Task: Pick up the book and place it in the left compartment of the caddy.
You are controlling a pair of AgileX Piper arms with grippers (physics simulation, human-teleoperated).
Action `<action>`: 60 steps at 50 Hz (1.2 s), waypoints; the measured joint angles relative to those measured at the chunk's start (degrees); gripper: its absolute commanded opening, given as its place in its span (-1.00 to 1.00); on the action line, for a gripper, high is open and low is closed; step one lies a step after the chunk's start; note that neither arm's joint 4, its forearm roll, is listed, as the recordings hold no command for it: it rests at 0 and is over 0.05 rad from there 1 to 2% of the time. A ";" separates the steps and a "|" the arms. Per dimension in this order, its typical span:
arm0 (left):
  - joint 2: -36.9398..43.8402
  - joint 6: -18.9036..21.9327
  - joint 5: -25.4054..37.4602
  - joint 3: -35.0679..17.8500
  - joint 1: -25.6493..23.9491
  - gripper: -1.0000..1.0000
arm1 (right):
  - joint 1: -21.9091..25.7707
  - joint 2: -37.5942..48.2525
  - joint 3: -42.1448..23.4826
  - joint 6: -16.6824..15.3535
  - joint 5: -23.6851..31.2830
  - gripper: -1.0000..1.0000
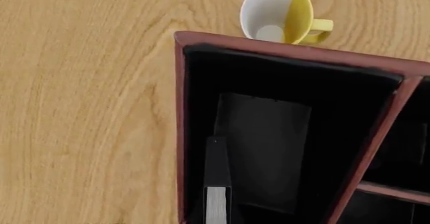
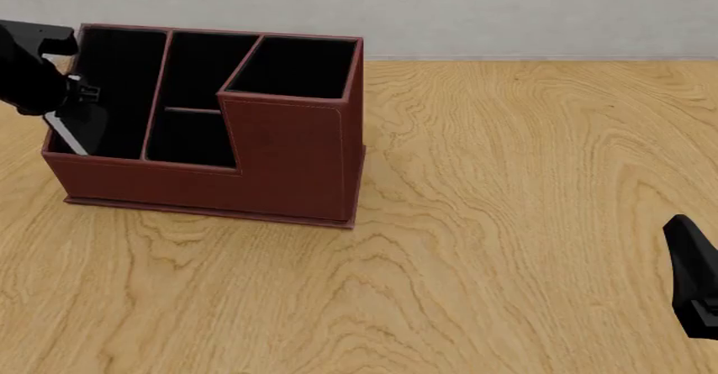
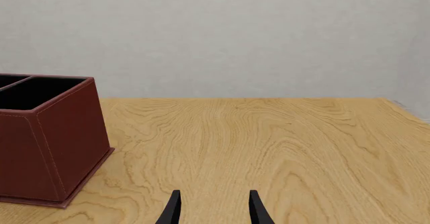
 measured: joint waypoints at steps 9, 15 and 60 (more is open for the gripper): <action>-0.09 -0.43 0.13 -0.67 -0.48 1.00 | 0.00 0.00 0.00 0.00 0.00 1.00; -0.15 -0.62 0.11 -0.81 -0.75 1.00 | 0.00 0.00 0.00 0.00 0.00 1.00; -25.64 -4.79 8.50 7.72 -5.15 1.00 | 0.00 0.00 0.00 0.00 0.00 1.00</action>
